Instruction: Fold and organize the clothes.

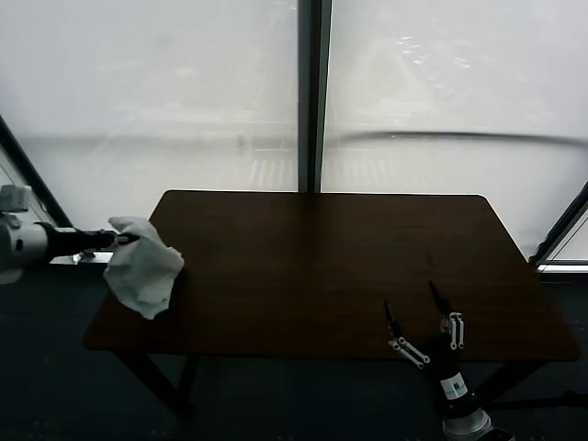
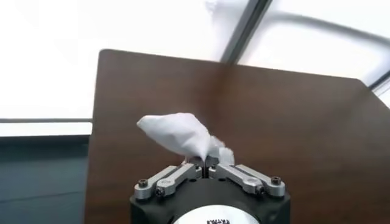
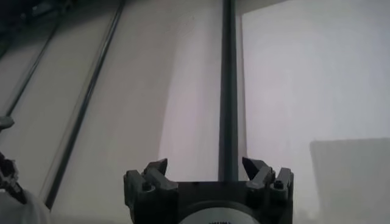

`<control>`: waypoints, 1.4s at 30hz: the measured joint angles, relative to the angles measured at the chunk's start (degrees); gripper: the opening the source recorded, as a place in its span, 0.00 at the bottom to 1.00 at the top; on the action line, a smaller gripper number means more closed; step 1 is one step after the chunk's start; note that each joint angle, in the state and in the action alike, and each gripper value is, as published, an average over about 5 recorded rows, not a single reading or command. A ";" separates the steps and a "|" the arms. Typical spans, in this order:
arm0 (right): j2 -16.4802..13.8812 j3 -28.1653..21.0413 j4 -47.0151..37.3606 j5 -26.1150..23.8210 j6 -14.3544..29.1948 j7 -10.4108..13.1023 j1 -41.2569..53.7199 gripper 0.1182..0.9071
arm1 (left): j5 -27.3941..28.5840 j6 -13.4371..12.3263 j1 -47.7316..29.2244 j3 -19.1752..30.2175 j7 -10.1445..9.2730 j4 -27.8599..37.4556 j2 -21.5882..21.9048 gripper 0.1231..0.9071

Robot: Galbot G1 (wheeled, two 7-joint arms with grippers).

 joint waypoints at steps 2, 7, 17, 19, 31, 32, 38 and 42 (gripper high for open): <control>0.60 0.86 0.75 -0.78 -0.34 0.18 -0.74 1.00 | 1.63 0.00 0.39 0.49 -3.77 -2.33 -4.76 0.05; 2.32 2.97 2.20 -2.62 -1.19 0.62 -3.22 1.00 | 9.96 0.00 -0.52 4.79 -8.38 -1.70 -21.89 0.05; 2.13 0.21 4.60 -2.98 -16.28 10.72 -3.98 1.00 | 16.53 -0.02 -3.11 8.60 -10.92 2.04 -41.89 0.58; 1.12 -1.65 4.95 -1.63 -21.91 13.18 -3.10 1.00 | 16.36 -0.02 -2.96 7.67 -11.05 0.43 -41.35 0.72; -2.47 -11.70 6.14 19.13 -60.27 20.72 11.16 1.00 | 19.79 -0.02 -0.11 0.95 -11.05 -7.29 -34.79 1.00; -2.46 -12.51 5.70 20.38 -62.48 20.82 12.98 1.00 | 19.97 -0.01 0.29 0.28 -11.03 -7.64 -34.32 1.00; -1.68 -16.55 1.20 24.88 -69.72 20.50 22.71 1.00 | 21.87 -0.01 4.02 -3.86 -10.98 -9.58 -32.83 1.00; -0.40 -18.94 -2.56 27.37 -71.85 21.38 27.97 1.00 | 22.95 -0.09 7.09 -6.57 -10.78 -10.82 -32.60 1.00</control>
